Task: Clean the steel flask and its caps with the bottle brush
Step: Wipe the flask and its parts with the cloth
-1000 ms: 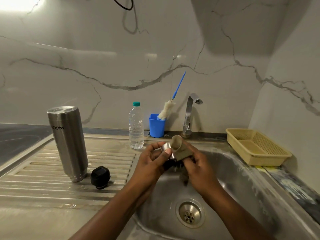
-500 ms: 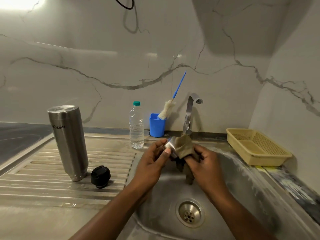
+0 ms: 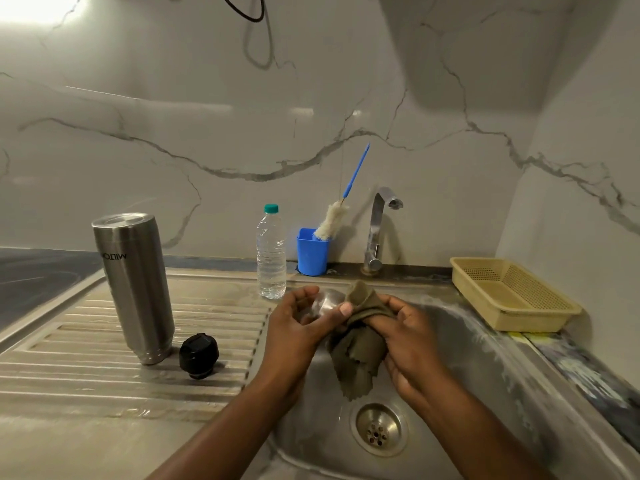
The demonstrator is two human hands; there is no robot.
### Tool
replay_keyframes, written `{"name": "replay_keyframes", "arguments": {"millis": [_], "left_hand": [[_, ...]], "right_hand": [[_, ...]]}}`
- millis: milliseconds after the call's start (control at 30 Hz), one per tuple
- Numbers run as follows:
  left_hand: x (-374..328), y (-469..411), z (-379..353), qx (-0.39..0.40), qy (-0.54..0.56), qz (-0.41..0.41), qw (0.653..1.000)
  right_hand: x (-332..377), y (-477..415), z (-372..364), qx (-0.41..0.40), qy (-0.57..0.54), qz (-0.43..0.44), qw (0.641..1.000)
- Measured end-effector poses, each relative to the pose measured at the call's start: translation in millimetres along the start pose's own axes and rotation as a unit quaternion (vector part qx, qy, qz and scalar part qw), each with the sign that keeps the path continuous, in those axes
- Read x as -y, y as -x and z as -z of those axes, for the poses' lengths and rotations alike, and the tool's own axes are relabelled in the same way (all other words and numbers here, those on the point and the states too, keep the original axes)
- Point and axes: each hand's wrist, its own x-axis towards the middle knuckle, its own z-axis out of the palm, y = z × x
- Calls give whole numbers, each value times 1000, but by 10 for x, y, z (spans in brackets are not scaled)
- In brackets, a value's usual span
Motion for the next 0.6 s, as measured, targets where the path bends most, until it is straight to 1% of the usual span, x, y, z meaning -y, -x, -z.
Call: {"name": "replay_keyframes", "arguments": {"millis": [100,167,233,267,300,333,367,400,433,533,600], "left_hand": [[-30,46,-58,61,58,30,996],[-34,56,-57,71,72,36,994],[-48,35,-16,73,81,39,993],[-57,20,10,78,74,37,994],[-64,10,34,80,57,34,995],[-69,5,55,80,27,25,996],[-83,9,62,77,-9,14,997],[-79,4,67,78,-46,2,996],[-72,7,67,83,-72,-7,994],[-64,22,59,104,-99,-20,989],[-51,27,55,118,-113,-38,986]], "right_hand": [[34,-45,24,-38,-88,-28,995],[46,-57,45,-32,-89,-32,995],[68,-42,68,-23,-15,-16,999],[83,-19,82,-26,63,10,998],[86,-6,101,-32,162,56,985],[94,10,108,-34,259,111,959],[91,16,115,-32,331,155,930],[88,26,113,-25,361,178,915],[86,34,102,-18,366,186,912],[69,37,59,12,324,184,928],[62,68,23,60,308,191,930]]}}
